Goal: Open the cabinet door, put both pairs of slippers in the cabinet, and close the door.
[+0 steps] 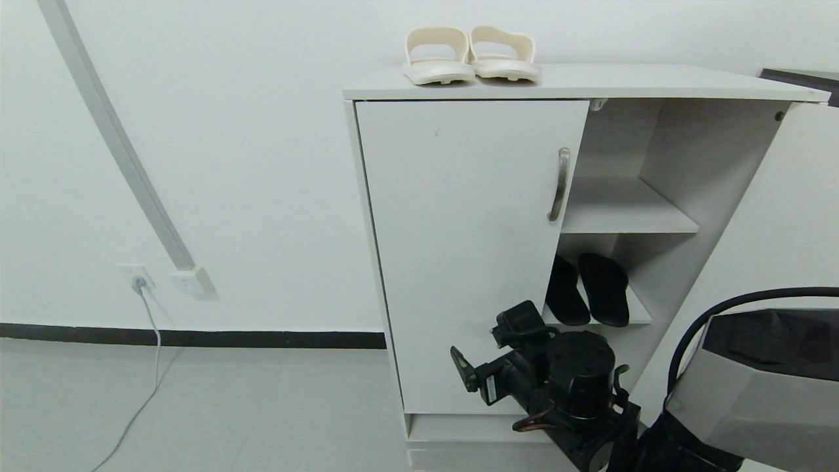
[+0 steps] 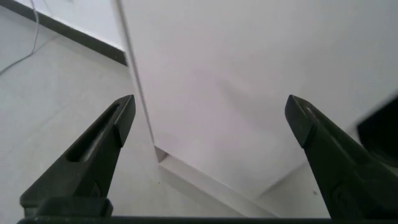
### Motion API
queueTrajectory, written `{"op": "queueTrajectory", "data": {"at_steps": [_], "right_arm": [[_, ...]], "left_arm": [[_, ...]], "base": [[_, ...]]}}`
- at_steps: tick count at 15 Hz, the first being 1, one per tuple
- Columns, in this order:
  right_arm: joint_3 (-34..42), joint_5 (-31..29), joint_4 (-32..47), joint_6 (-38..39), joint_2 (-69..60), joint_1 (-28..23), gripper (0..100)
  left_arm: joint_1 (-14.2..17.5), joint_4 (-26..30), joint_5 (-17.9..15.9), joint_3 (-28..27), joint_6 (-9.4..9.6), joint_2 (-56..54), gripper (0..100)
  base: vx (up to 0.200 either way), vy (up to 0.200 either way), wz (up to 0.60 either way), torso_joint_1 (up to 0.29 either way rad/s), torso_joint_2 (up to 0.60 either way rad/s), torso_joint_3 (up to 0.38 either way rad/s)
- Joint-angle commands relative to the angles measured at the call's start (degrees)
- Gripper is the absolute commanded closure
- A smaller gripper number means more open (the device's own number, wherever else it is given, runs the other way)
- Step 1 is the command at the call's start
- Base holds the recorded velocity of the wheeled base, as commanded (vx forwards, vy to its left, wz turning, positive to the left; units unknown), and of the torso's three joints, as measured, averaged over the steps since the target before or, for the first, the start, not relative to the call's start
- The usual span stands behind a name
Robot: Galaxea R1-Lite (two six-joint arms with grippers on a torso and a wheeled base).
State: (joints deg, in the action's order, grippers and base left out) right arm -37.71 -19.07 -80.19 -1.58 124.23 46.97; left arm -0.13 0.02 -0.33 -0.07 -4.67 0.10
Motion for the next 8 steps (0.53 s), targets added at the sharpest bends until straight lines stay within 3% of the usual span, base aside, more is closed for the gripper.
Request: {"op": "queueTrajectory", "data": {"at_steps": [1, 8], "right_arm": [[0.0, 0.0, 0.0, -0.3, 0.1, 0.0, 0], [3.3, 0.8, -4.4, -2.7, 0.0, -0.6, 0]], "left_arm": [[0.0, 0.0, 0.0, 0.0, 0.01, 0.1, 100], [0.0, 0.0, 0.0, 0.0, -0.08, 0.1, 100]], "base": [[0.0, 0.0, 0.0, 0.0, 0.0, 0.0], [0.0, 0.0, 0.0, 0.0, 0.0, 0.0]]}}
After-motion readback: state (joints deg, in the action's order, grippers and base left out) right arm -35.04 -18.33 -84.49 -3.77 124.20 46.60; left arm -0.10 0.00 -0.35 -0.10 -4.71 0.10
